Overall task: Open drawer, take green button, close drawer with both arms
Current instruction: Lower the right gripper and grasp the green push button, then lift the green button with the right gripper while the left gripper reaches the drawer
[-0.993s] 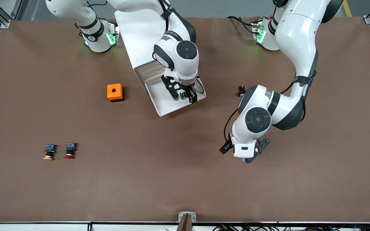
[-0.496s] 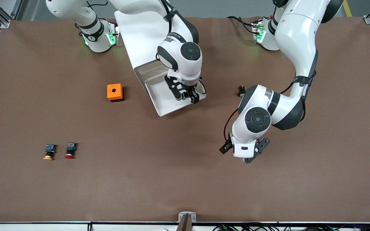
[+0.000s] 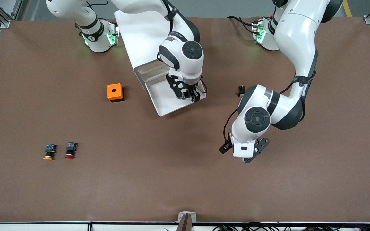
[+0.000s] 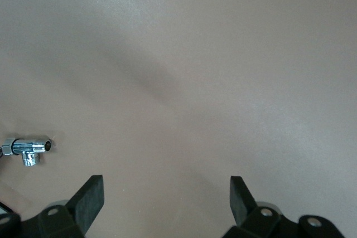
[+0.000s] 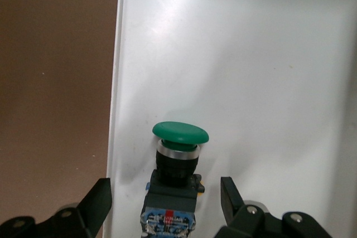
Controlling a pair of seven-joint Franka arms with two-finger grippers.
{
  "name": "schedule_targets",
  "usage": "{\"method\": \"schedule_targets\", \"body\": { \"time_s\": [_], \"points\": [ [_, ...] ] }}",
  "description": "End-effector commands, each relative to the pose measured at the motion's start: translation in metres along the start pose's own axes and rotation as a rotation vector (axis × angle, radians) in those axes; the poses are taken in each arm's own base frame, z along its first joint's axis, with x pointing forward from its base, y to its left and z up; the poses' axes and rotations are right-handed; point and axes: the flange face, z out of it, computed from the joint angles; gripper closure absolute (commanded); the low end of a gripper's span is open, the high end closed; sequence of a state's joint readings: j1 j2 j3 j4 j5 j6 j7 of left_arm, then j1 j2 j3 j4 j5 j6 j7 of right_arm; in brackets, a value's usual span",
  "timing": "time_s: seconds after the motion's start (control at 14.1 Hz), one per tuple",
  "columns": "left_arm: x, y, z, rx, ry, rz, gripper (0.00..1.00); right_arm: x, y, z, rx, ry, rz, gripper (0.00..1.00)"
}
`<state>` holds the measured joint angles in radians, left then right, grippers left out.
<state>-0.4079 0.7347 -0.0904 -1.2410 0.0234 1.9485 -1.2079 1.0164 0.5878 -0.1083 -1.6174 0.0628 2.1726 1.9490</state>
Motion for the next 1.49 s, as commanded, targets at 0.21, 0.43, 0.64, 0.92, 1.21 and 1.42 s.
{"method": "schedule_targets", "body": {
  "time_s": [0.21,0.43,0.64,0.92,1.21,1.42],
  "points": [
    [-0.014,0.002,-0.003,-0.003,0.005,0.034,0.01,-0.007,-0.002,0.002,-0.002,-0.001,-0.003,0.22],
    [-0.017,0.003,0.001,0.001,-0.002,0.037,0.01,-0.008,-0.002,0.009,-0.007,0.007,-0.008,0.31],
    [-0.017,0.003,0.006,0.006,-0.006,0.036,0.01,-0.010,-0.005,0.003,0.002,0.001,-0.009,0.41],
    [-0.036,0.010,0.010,0.002,-0.034,0.063,0.01,-0.011,-0.008,-0.004,0.011,-0.008,-0.038,0.80],
    [-0.038,0.010,0.014,0.005,-0.038,0.065,0.01,-0.010,-0.009,-0.006,0.011,-0.006,-0.050,0.97],
    [-0.039,0.011,0.016,0.009,-0.038,0.069,0.01,-0.008,-0.013,-0.013,0.017,-0.012,-0.061,0.99]
  ]
}}
